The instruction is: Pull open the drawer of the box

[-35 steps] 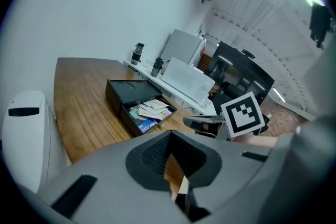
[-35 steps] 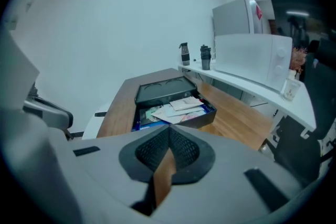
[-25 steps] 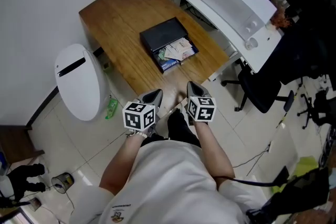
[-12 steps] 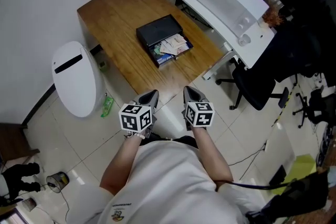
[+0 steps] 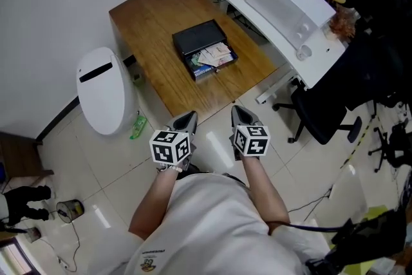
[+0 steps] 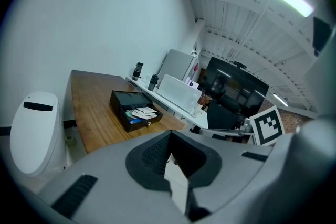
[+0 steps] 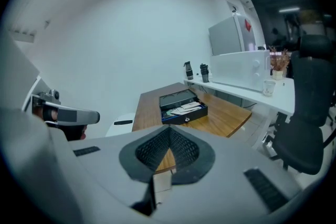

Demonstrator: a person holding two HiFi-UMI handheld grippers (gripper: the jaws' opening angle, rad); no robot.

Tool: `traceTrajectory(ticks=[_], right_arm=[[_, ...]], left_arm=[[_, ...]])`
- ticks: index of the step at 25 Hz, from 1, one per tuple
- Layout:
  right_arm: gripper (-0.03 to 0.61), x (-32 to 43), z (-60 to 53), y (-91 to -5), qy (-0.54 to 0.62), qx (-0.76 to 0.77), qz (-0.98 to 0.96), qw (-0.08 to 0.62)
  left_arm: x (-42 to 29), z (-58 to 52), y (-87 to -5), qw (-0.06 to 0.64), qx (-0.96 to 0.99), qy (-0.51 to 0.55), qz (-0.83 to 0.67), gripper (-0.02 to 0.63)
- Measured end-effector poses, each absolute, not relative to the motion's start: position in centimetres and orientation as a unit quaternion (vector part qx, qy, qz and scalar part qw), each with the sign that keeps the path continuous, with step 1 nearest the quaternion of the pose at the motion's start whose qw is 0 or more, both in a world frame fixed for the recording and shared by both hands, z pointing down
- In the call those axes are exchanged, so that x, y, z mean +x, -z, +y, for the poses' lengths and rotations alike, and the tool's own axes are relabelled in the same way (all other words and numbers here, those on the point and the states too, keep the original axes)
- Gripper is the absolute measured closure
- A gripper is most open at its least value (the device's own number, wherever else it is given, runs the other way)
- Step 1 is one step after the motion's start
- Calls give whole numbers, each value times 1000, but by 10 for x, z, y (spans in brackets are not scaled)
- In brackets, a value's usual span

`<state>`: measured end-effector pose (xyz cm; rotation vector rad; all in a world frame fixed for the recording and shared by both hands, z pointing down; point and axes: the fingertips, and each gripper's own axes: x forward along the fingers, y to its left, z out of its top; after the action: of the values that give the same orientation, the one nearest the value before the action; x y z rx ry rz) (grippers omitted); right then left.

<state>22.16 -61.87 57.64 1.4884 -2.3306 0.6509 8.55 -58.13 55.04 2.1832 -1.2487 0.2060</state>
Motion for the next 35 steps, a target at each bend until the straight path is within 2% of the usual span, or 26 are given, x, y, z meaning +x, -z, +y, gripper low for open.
traceTrajectory(ticks=[13, 35], right_arm=[[589, 250, -590, -571, -238, 495, -826, 122], [591, 270, -546, -585, -252, 500, -819, 127]], left_arm=[[120, -547, -534, 281, 821, -97, -487, 612], [140, -513, -545, 294, 818, -95, -485, 612]])
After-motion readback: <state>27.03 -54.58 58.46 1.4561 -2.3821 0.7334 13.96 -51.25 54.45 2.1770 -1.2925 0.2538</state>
